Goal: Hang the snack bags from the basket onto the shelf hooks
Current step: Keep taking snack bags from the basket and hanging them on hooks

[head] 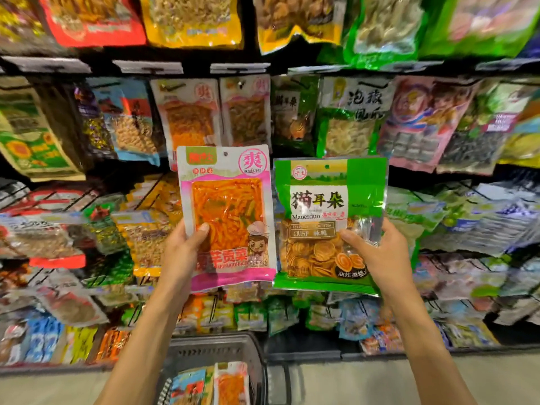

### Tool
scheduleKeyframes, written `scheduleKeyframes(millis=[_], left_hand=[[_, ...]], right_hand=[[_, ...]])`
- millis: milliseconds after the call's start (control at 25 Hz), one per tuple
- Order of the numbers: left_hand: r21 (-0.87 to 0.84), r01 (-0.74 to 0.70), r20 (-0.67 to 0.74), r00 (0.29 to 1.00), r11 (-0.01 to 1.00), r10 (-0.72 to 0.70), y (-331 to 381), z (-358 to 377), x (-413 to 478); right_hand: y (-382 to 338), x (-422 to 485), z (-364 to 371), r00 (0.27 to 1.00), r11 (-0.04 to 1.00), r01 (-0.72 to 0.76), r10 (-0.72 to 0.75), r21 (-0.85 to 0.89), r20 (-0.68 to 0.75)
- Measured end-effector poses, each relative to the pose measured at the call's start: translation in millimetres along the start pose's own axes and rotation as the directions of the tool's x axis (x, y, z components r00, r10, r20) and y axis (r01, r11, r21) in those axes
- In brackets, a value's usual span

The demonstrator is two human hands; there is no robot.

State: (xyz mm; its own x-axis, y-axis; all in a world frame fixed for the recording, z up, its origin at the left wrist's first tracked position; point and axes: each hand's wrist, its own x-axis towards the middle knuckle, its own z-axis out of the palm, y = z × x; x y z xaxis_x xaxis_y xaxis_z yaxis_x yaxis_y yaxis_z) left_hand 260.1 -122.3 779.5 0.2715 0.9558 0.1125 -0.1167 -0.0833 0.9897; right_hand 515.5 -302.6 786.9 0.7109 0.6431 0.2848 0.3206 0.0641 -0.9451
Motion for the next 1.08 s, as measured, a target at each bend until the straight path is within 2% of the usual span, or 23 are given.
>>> scheduleKeyframes(millis=[280,640,1080], left_hand=[[0.028,-0.084,0.028,0.996,0.996,0.083,23.5,45.9,37.0],[0.038,-0.186,0.068,0.981,0.982,0.183,55.8,62.7,107.5],[0.006,-0.161,0.089,0.983,0.987,0.160,47.4,59.8,144.9]], right_hand=[[0.6,54.6,-17.3,0.998,0.994,0.048,-0.051,0.101,0.030],[-21.4,103.5,5.4,0.989,0.985,0.144,-0.146,0.100,0.012],[-27.4,136.7,25.7,0.986,0.983,0.163,-0.164,0.088,0.013]])
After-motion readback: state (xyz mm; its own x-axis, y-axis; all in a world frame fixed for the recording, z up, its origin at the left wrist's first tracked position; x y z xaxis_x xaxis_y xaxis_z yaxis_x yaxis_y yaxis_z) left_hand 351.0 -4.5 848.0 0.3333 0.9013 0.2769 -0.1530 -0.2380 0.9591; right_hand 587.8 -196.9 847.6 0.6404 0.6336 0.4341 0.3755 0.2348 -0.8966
